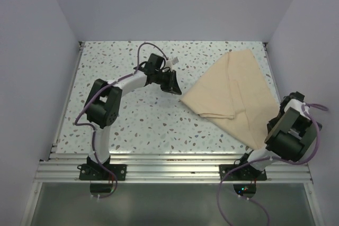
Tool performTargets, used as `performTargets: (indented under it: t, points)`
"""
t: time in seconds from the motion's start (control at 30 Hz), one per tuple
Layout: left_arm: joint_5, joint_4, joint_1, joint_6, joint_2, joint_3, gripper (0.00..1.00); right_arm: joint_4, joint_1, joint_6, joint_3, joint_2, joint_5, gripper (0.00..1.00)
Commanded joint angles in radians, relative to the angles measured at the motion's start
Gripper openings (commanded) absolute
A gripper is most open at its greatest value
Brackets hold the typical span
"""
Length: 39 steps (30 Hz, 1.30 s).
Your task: Prepare the surgical pack
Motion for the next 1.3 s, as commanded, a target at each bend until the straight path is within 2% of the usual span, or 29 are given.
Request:
performTargets:
  t: [0.0,0.17,0.43,0.6,0.7,0.73,0.77,0.83,1.0,1.13,1.27]
  points:
    - [0.001,0.032,0.002,0.02,-0.068,-0.016,0.14,0.058,0.02,-0.013,-0.014,0.013,-0.034,0.24]
    - [-0.005,0.018,0.002,0.028,-0.071,-0.029,0.14,0.068,0.08,0.041,-0.065,0.021,-0.077,0.18]
    - [-0.016,0.014,0.002,0.039,-0.082,-0.032,0.14,0.091,0.323,0.179,-0.073,0.116,-0.114,0.18]
    - [-0.016,0.011,0.002,0.043,-0.081,-0.035,0.14,0.045,0.376,0.226,-0.018,0.138,-0.131,0.17]
    - [-0.015,0.011,0.002,0.043,-0.084,-0.039,0.14,-0.029,0.348,0.19,0.038,0.113,-0.029,0.19]
    - [-0.013,0.012,0.002,0.043,-0.085,-0.041,0.14,-0.038,0.288,0.178,0.039,0.104,-0.022,0.22]
    - [-0.013,0.012,0.003,0.046,-0.088,-0.043,0.14,-0.046,0.249,0.159,0.035,0.095,-0.019,0.32]
    - [-0.013,0.015,0.002,0.046,-0.091,-0.047,0.14,-0.056,0.139,0.139,0.015,0.058,-0.022,0.37]
    - [-0.004,0.02,0.006,0.046,-0.093,-0.049,0.14,-0.081,0.039,0.085,0.027,0.007,0.019,0.48]
    - [-0.001,0.024,0.006,0.045,-0.094,-0.055,0.13,-0.101,-0.029,0.065,0.029,0.022,0.096,0.65]
    - [0.014,0.04,0.008,0.039,-0.096,-0.069,0.14,-0.054,-0.127,0.065,0.004,0.015,0.061,0.68]
